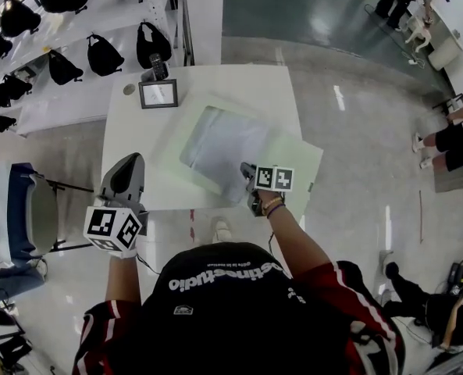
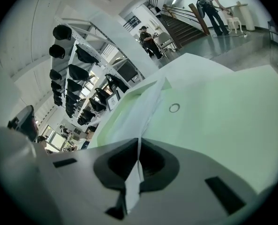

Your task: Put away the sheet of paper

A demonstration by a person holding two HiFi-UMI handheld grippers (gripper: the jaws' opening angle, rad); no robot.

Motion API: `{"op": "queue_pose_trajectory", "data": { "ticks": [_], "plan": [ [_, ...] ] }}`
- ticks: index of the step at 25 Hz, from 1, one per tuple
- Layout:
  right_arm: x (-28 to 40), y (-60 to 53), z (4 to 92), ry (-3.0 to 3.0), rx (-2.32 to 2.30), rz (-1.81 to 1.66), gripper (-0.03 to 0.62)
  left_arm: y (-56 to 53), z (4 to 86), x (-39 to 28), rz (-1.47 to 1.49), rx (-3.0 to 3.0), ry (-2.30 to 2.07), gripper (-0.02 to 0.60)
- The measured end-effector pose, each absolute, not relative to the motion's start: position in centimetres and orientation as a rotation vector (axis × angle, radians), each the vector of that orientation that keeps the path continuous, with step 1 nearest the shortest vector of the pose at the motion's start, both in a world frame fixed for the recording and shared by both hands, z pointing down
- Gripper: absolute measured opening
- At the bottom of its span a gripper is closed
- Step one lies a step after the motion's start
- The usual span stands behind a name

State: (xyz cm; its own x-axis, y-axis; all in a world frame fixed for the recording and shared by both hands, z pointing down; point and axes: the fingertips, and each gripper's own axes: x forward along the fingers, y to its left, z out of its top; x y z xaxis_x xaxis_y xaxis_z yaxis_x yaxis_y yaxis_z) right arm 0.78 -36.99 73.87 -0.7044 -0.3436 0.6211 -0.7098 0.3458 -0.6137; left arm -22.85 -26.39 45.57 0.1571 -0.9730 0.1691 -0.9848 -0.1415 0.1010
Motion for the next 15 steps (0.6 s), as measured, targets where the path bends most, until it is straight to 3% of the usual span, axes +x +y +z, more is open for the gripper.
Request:
{"op": "queue_pose_trajectory", "data": {
  "ticks": [15],
  "plan": [
    [-2.3,-38.6,75.7,-2.225,0.859,1.416,0.003,-26.8,46.3,-23.9,0.109,2.161,-1.994,0.005]
  ]
}}
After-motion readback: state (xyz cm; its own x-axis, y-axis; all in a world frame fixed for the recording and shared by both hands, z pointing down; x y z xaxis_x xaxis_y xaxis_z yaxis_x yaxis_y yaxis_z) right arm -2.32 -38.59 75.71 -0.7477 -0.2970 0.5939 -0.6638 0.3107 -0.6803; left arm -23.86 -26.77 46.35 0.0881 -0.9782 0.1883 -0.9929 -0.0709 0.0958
